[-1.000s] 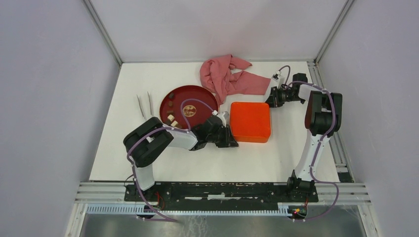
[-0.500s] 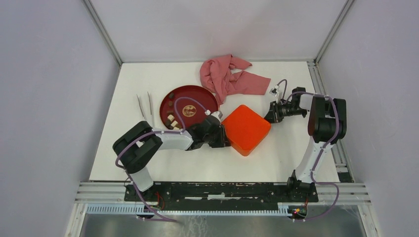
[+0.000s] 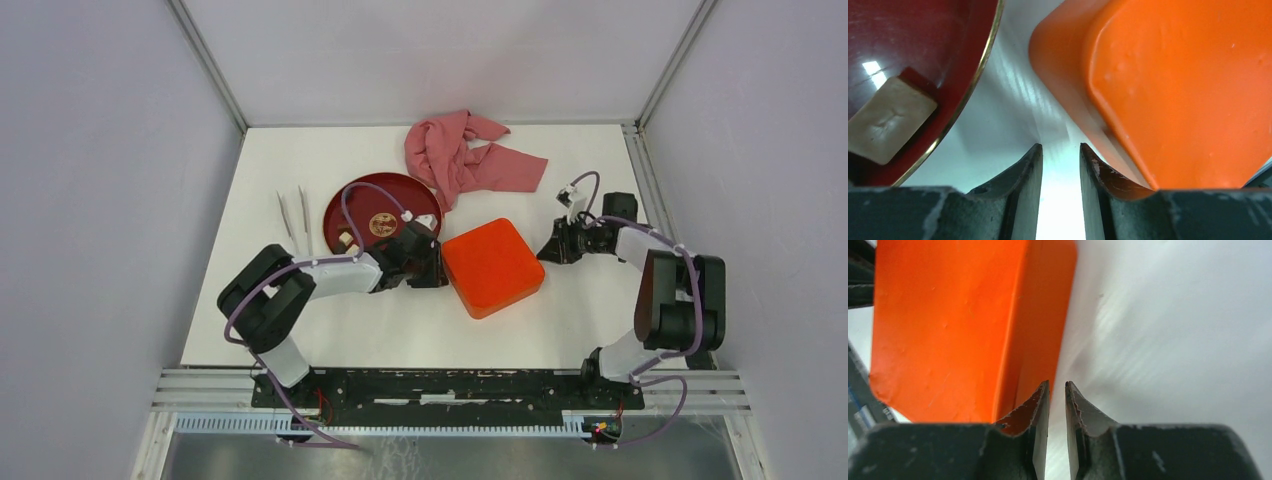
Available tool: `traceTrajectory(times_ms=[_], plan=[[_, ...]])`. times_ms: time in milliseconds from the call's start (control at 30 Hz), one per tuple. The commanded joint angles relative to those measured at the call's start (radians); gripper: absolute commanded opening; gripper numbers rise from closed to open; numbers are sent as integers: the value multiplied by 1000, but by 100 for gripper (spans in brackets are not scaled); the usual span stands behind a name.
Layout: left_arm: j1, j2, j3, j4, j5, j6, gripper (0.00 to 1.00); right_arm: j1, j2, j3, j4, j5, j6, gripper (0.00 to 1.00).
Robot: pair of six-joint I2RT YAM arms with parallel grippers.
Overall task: Pack the chocolate
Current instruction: Close the box lid on the packing box.
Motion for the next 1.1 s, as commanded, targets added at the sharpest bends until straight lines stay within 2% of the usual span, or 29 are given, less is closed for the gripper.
traceTrajectory(times_ms=[0,100,200,267,333,433,500,567,667,767,933,1067], plan=[[4,-80,-40,-74,-34,68,41,-28,-144,-10,158,172,42,24],[4,-164,-90,-79,2,54,44,-29,-235,-16,177,245,-8,31],[3,-260,-118,-76,30,36,50,-28,-308,-14,181,257,-49,44],[2,-324,-126,-70,42,23,56,-29,-347,-6,172,212,-73,54],[3,-382,-135,-49,55,6,63,-29,-378,0,160,135,-79,67],[4,-450,-169,41,85,-40,79,-27,-391,0,151,-18,-40,84],[3,-472,-185,102,103,-79,88,-17,-378,7,133,-81,-5,86],[4,-469,-197,149,120,-118,93,3,-362,21,92,-83,-2,87],[4,-428,-206,208,139,-151,95,28,-321,38,30,-66,-25,88],[4,-383,-207,246,143,-166,95,42,-267,48,-38,-44,-66,96],[4,-312,-197,286,156,-170,96,49,-214,21,-38,0,-66,97],[4,-247,-177,293,168,-168,96,61,-163,18,-55,-23,-66,97]])
